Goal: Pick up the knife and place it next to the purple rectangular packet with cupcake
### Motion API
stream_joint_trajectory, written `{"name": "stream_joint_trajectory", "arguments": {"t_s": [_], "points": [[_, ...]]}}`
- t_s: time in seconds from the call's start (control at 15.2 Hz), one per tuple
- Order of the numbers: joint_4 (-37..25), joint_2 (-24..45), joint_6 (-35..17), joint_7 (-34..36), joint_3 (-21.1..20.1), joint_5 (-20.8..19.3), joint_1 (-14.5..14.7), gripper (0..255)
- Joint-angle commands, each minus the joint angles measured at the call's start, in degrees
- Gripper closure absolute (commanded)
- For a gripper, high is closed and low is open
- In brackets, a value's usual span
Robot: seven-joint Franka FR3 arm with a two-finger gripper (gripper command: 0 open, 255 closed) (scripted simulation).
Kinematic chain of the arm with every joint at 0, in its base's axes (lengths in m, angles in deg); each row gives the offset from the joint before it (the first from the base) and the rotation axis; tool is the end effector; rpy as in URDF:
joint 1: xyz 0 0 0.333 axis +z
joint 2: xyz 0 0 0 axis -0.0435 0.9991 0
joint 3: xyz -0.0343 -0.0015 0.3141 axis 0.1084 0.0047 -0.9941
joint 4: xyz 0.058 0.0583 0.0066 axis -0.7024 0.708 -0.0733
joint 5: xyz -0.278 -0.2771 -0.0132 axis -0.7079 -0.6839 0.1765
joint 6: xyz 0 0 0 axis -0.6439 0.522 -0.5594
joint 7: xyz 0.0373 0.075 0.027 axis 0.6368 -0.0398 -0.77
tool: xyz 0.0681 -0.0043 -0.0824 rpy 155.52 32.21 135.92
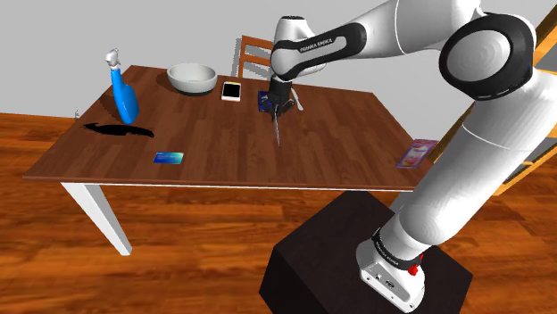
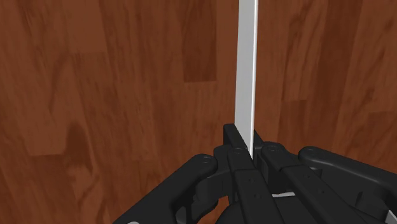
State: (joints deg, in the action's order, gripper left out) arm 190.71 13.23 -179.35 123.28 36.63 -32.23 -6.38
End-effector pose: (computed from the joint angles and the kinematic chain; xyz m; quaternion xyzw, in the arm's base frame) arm 0.5779 0.0171 0.3945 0.9537 -0.3005 0.0100 0.0044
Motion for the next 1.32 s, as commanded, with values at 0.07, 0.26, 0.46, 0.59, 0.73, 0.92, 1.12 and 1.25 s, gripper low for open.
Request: {"name": "stream_joint_trajectory", "arguments": {"t_s": [0.07, 0.26, 0.46, 0.59, 0.73, 0.92, 1.12, 1.25], "points": [[-1.1, -1.1, 2.2, -0.2, 0.0, 0.2, -0.1, 255], [-2.5, -1.9, 4.4, -0.3, 0.0, 0.3, -0.1, 255], [-3.9, -2.6, 6.6, -0.4, 0.0, 0.4, -0.1, 255], [-5.0, -3.0, 8.0, -0.5, 0.0, 0.5, -0.1, 255], [-6.1, -3.4, 9.5, -0.6, 0.0, 0.5, -0.1, 255], [-7.8, -3.9, 11.7, -0.6, 0.0, 0.6, -0.1, 255], [-9.7, -4.3, 14.0, -0.7, 0.0, 0.7, -0.1, 255], [-11.0, -4.5, 15.5, -0.7, 0.0, 0.7, -0.1, 255]]}}
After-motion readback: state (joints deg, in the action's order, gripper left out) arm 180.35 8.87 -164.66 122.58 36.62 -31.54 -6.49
